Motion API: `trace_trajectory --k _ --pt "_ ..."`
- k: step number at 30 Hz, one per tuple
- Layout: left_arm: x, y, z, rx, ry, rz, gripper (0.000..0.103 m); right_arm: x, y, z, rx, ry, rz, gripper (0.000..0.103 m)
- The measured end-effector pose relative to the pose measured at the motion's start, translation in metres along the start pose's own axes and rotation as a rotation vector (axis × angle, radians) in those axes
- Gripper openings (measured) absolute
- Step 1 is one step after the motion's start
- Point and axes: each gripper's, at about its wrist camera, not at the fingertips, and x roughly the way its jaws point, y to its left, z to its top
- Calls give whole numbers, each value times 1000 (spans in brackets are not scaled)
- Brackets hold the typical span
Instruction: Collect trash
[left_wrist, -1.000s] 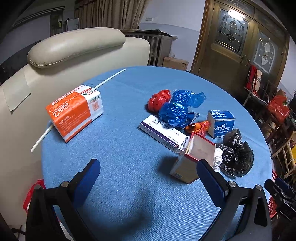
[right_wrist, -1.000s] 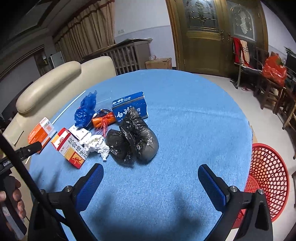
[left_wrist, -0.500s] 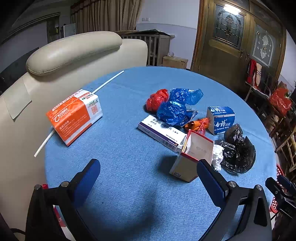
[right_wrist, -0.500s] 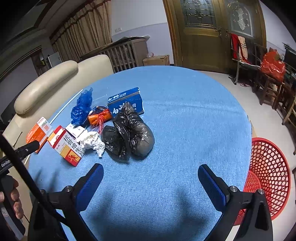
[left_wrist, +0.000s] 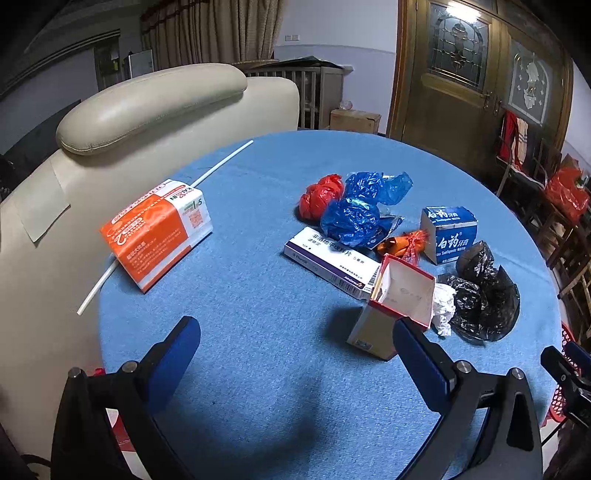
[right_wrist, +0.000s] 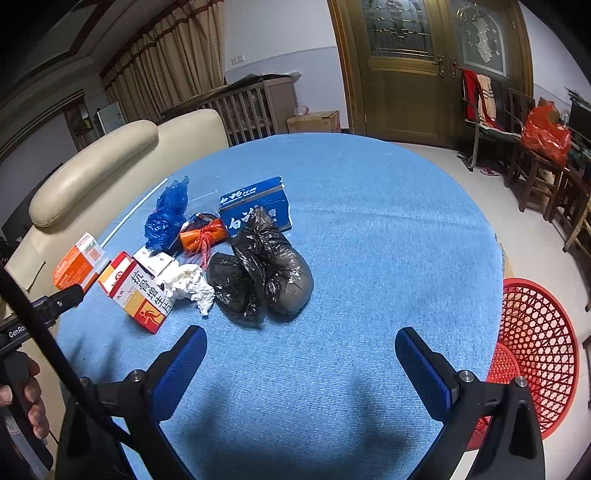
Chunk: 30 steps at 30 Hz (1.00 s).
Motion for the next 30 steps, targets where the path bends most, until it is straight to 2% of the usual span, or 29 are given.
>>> trace_trajectory --k 10,30 --pt "-1 -5 0 19 5 9 103 -2 11 6 -20 7 -56 103" --pt "2 -24 -3 57 22 1 103 -1 0 4 -5 18 -94 103"
